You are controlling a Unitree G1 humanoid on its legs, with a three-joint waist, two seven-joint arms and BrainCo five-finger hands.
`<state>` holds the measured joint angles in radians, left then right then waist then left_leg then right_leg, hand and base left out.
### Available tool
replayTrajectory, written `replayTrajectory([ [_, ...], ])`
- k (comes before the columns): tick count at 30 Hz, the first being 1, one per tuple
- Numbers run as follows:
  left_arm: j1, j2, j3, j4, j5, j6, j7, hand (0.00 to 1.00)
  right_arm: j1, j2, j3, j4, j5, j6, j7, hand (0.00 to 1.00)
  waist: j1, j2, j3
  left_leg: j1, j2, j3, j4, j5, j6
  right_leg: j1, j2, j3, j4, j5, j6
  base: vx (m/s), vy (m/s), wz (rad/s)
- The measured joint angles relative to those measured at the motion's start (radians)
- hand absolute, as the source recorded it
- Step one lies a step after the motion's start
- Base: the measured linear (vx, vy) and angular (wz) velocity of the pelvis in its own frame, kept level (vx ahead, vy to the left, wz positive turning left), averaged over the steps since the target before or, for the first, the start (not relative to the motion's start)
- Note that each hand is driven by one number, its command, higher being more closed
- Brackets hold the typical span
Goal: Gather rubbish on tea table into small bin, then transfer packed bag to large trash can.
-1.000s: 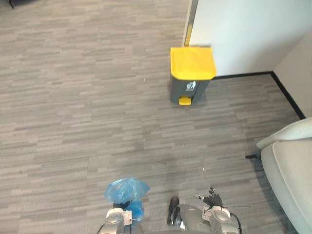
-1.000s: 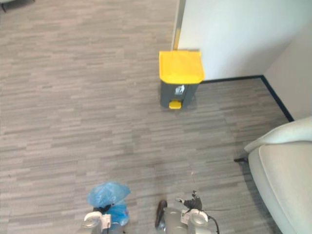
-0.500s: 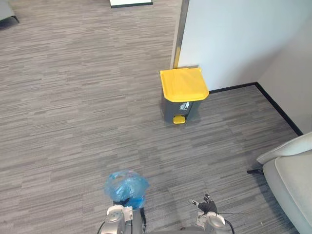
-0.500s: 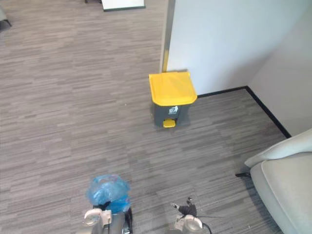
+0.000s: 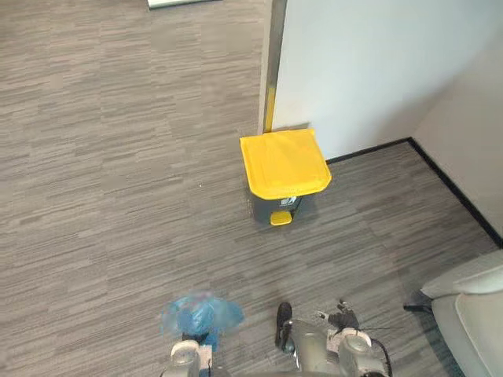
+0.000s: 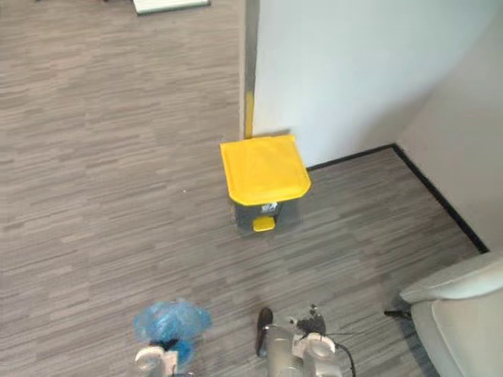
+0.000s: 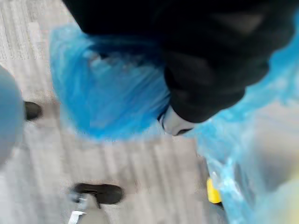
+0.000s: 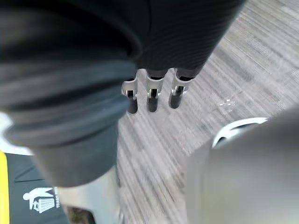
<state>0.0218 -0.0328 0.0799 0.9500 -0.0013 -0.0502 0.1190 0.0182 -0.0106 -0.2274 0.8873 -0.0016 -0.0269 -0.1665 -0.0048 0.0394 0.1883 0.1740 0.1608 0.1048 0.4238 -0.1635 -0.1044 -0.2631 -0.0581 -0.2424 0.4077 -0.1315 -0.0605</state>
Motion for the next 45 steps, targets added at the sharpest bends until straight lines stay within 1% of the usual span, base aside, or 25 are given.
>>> replayTrajectory([
  [2,-0.002,-0.019,0.013,-0.016,0.0,0.001,-0.004,1.0,0.007,0.003,0.016,-0.005,0.001,0.0,-0.001,0.0,0.001,0.002,0.002,-0.109,0.04,-0.006,0.249,0.103,-0.019,0.072,0.018,-0.013,-0.055,-0.011,-0.008,0.3,-0.107,0.15],
  [3,0.004,-0.019,0.009,-0.03,0.0,0.001,-0.01,1.0,0.008,0.007,0.035,-0.006,0.002,0.0,-0.003,0.0,0.006,0.0,0.007,-0.182,0.078,0.003,0.412,0.107,-0.031,0.129,0.033,-0.014,-0.101,-0.014,-0.014,0.34,-0.057,-0.04],
  [5,0.012,-0.018,0.008,-0.07,-0.002,0.001,-0.011,1.0,0.008,0.023,0.045,-0.009,0.004,-0.001,-0.003,0.0,0.018,-0.009,0.009,-0.289,0.117,0.05,0.541,-0.015,-0.011,0.228,0.044,-0.01,-0.168,-0.017,-0.019,0.41,-0.032,-0.17],
  [8,0.015,-0.019,0.009,-0.098,-0.002,0.0,-0.013,1.0,0.01,0.04,0.032,-0.018,0.005,-0.001,-0.006,0.0,0.033,-0.025,0.01,-0.367,0.114,0.167,0.333,-0.097,0.015,0.308,0.021,0.015,-0.213,-0.015,-0.013,0.31,0.068,-0.29],
  [9,0.011,-0.019,0.008,-0.099,-0.002,0.0,-0.013,1.0,0.019,0.046,0.021,-0.031,0.005,-0.001,-0.01,0.0,0.04,-0.024,0.01,-0.369,0.085,0.185,0.14,-0.073,0.028,0.334,0.002,0.016,-0.216,-0.027,0.019,0.34,0.19,-0.27],
  [10,0.014,-0.02,-0.002,-0.098,-0.002,-0.001,-0.014,1.0,0.034,0.044,0.011,-0.054,0.006,-0.004,-0.01,0.0,0.04,-0.003,-0.002,-0.372,0.067,0.182,-0.047,0.072,0.053,0.35,0.009,0.019,-0.217,-0.047,0.06,0.29,0.183,-0.15],
  [11,0.015,-0.019,-0.007,-0.095,-0.002,-0.002,-0.014,1.0,0.041,0.039,0.004,-0.052,0.006,-0.004,-0.01,0.0,0.041,0.01,-0.008,-0.381,0.066,0.174,-0.075,0.096,0.039,0.354,0.013,0.024,-0.217,-0.052,0.068,0.25,0.181,0.09],
  [14,0.014,0.019,-0.022,-0.083,-0.002,-0.004,-0.012,1.0,0.053,0.065,0.0,-0.035,0.013,0.005,-0.009,0.0,0.044,-0.06,-0.028,-0.339,-0.021,0.177,-0.136,0.093,0.047,0.362,-0.06,0.057,-0.241,-0.063,0.111,0.2,0.169,0.13],
  [17,0.018,0.035,-0.021,-0.074,-0.002,-0.003,-0.01,1.0,0.04,0.07,-0.004,-0.028,0.012,0.004,-0.009,0.0,0.054,-0.071,-0.027,-0.312,-0.05,0.199,-0.143,0.064,0.071,0.366,-0.092,0.08,-0.223,-0.053,0.135,0.17,0.143,-0.16],
  [19,0.022,0.04,-0.02,-0.076,-0.001,-0.003,-0.008,1.0,0.039,0.065,-0.004,-0.028,0.005,0.004,-0.008,0.0,0.066,-0.056,-0.019,-0.275,-0.045,0.219,-0.12,-0.007,0.075,0.311,-0.101,0.127,-0.041,-0.07,0.172,0.08,0.119,-0.5],
  [20,0.03,0.044,-0.026,-0.076,-0.001,-0.003,-0.008,1.0,0.048,0.067,-0.002,-0.031,0.001,0.003,-0.006,0.0,0.059,-0.052,-0.013,-0.241,-0.037,0.222,-0.105,-0.033,0.077,0.219,-0.113,0.158,0.178,-0.044,0.194,0.05,0.11,-0.38],
  [21,0.03,0.063,-0.032,-0.074,-0.001,-0.001,-0.008,1.0,0.048,0.065,0.002,-0.049,0.001,0.0,-0.004,0.0,0.054,-0.068,0.0,-0.194,-0.044,0.237,-0.097,-0.057,0.08,0.112,-0.142,0.176,0.411,0.059,0.206,0.08,0.123,-0.3],
  [23,0.028,0.077,-0.034,-0.075,-0.001,0.0,-0.006,1.0,0.045,0.057,0.001,-0.047,0.001,-0.001,-0.004,0.0,0.045,-0.078,0.013,-0.146,-0.039,0.241,-0.073,-0.096,0.086,0.029,-0.17,0.161,0.592,0.12,0.198,0.11,0.067,-0.16],
  [24,0.028,0.083,-0.034,-0.075,-0.001,0.0,-0.004,1.0,0.045,0.055,0.0,-0.048,0.001,-0.001,-0.003,0.0,0.047,-0.083,0.016,-0.132,-0.029,0.241,-0.054,-0.117,0.085,-0.013,-0.173,0.134,0.639,0.078,0.187,0.16,0.012,-0.13],
  [25,0.028,0.091,-0.034,-0.072,-0.002,0.002,-0.004,1.0,0.043,0.053,-0.003,-0.062,0.001,-0.003,-0.004,0.0,0.045,-0.09,0.021,-0.121,-0.014,0.241,-0.044,-0.141,0.086,-0.088,-0.177,0.056,0.618,0.016,0.153,0.12,-0.013,-0.06],
  [27,0.024,0.092,-0.036,-0.068,-0.002,0.004,-0.004,1.0,0.042,0.053,-0.006,-0.077,0.002,-0.003,-0.006,0.0,0.043,-0.092,0.023,-0.119,-0.008,0.238,-0.044,-0.151,0.087,-0.113,-0.181,-0.024,0.473,0.015,0.154,0.14,-0.031,0.09],
  [30,-0.009,0.098,-0.033,-0.039,-0.002,0.004,-0.003,1.0,0.036,0.049,-0.044,-0.067,0.002,0.002,-0.01,0.0,0.047,-0.088,0.054,-0.127,0.009,0.217,0.056,-0.22,0.068,-0.075,-0.144,-0.132,-0.113,0.124,0.175,0.3,-0.097,0.25],
  [32,-0.017,0.088,-0.014,-0.033,-0.002,-0.001,0.001,1.0,0.042,0.03,-0.048,-0.063,0.004,0.01,-0.009,0.0,0.047,-0.085,0.069,-0.131,0.036,0.186,0.23,-0.36,0.021,-0.048,-0.136,-0.088,-0.216,0.167,0.155,0.39,-0.174,0.27],
  [33,-0.024,0.078,-0.018,-0.027,-0.002,-0.001,0.004,1.0,0.035,0.015,-0.048,-0.064,0.002,0.01,-0.008,0.0,0.047,-0.055,0.083,-0.121,0.063,0.173,0.26,-0.39,0.012,-0.054,-0.118,-0.083,-0.163,0.176,0.146,0.3,-0.109,0.06],
  [34,-0.027,0.067,-0.022,-0.014,-0.001,-0.002,0.003,1.0,0.023,-0.011,-0.049,-0.064,0.003,0.008,-0.006,0.0,0.051,-0.012,0.097,-0.106,0.1,0.151,0.269,-0.417,-0.004,-0.074,-0.091,-0.075,-0.062,0.116,0.152,0.34,-0.131,0.23],
  [37,-0.046,0.062,-0.022,-0.005,0.008,0.004,0.004,1.0,0.028,0.01,-0.113,-0.086,0.021,0.0,0.001,0.0,0.046,-0.035,0.098,-0.085,0.118,0.07,0.242,-0.437,-0.039,-0.168,-0.082,-0.023,0.214,-0.041,0.109,0.33,-0.204,0.52],
  [39,-0.056,0.059,-0.023,-0.01,0.006,0.008,0.011,1.0,0.02,0.003,-0.114,-0.086,0.024,0.004,0.001,0.0,0.065,-0.03,0.089,-0.091,0.179,0.032,0.235,-0.459,-0.097,-0.233,-0.062,-0.056,0.363,-0.156,0.117,0.39,-0.337,0.11],
  [41,-0.076,0.056,-0.031,-0.007,0.007,0.009,0.01,1.0,0.007,0.005,-0.114,-0.089,0.036,0.004,0.003,0.0,0.065,-0.035,0.09,-0.105,0.204,0.016,0.196,-0.459,-0.103,-0.279,-0.057,-0.09,0.413,-0.208,0.125,0.32,-0.343,0.06],
  [42,-0.093,0.053,-0.032,-0.005,0.007,0.009,0.01,1.0,-0.004,0.003,-0.114,-0.085,0.043,0.008,0.003,0.0,0.061,-0.029,0.093,-0.105,0.216,0.002,0.142,-0.437,-0.103,-0.287,-0.049,-0.115,0.414,-0.23,0.159,0.26,-0.32,0.18],
  [45,-0.139,0.043,-0.039,-0.007,0.007,0.008,0.004,1.0,-0.04,0.001,-0.083,-0.057,0.04,0.021,0.008,0.0,0.05,-0.033,0.091,-0.092,0.183,-0.078,0.006,-0.361,-0.086,-0.293,-0.041,-0.167,0.349,-0.243,0.161,0.21,-0.319,0.21],
])
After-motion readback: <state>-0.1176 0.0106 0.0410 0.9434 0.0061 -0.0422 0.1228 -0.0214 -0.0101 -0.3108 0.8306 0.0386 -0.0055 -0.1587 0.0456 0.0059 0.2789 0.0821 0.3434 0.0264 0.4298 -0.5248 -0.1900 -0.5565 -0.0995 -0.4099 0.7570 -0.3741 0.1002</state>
